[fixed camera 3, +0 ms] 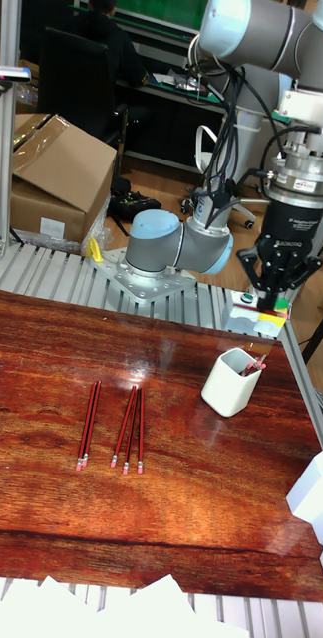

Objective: Put the pen into the pen holder

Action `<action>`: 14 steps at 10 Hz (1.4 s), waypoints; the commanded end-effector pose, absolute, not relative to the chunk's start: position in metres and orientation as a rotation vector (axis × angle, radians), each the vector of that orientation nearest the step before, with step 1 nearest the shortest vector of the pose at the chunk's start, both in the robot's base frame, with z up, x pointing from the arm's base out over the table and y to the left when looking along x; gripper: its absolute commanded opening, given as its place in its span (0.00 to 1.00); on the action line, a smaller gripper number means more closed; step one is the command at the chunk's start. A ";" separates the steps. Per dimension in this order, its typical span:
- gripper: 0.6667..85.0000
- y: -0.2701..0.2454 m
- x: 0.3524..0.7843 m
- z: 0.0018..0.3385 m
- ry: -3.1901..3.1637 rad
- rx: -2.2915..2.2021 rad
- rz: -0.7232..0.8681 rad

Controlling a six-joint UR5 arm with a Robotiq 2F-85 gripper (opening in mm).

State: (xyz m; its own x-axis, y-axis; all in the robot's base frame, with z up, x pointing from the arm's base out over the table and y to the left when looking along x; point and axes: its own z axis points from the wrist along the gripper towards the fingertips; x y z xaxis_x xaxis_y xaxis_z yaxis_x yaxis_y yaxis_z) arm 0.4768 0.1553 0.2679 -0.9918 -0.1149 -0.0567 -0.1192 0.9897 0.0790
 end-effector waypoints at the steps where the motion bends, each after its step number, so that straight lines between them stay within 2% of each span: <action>1: 0.00 0.150 0.458 0.268 3.156 -0.092 0.109; 5: 0.00 0.161 0.479 0.269 3.073 -0.108 0.163; 8: 0.00 0.157 0.482 0.269 3.063 -0.079 0.144; 11: 0.00 0.179 0.522 0.272 2.853 -0.142 0.241; 14: 0.00 0.177 0.533 0.246 2.753 -0.200 0.175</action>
